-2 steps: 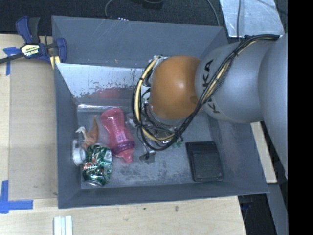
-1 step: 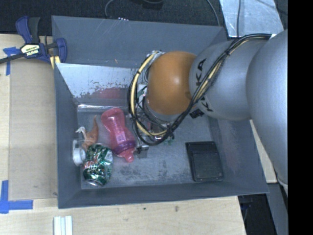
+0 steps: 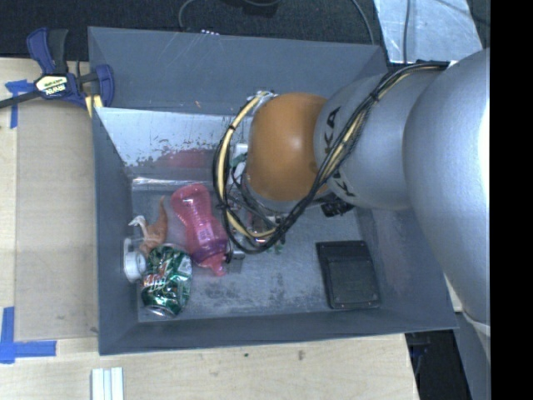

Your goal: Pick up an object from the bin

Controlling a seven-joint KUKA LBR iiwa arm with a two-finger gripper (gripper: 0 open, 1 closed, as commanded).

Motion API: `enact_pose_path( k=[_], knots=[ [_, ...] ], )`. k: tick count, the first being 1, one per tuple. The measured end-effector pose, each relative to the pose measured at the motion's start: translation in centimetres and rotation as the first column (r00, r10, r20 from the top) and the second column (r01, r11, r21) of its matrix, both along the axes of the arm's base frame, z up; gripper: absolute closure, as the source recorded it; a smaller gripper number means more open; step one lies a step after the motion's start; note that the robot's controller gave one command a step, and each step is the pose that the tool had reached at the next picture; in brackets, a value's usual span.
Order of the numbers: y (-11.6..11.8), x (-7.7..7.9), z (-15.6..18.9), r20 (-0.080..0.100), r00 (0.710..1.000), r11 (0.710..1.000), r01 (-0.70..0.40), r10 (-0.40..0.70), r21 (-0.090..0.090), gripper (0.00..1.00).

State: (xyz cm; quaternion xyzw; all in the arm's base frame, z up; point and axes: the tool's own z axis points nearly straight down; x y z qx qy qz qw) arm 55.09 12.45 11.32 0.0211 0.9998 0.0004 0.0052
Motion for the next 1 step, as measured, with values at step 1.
enact_pose_path(
  k=[1],
  knots=[
    [2.65, -0.38, -1.99, 0.008, 0.987, 0.987, -0.160, 0.160, -0.002, 0.00]
  ],
)
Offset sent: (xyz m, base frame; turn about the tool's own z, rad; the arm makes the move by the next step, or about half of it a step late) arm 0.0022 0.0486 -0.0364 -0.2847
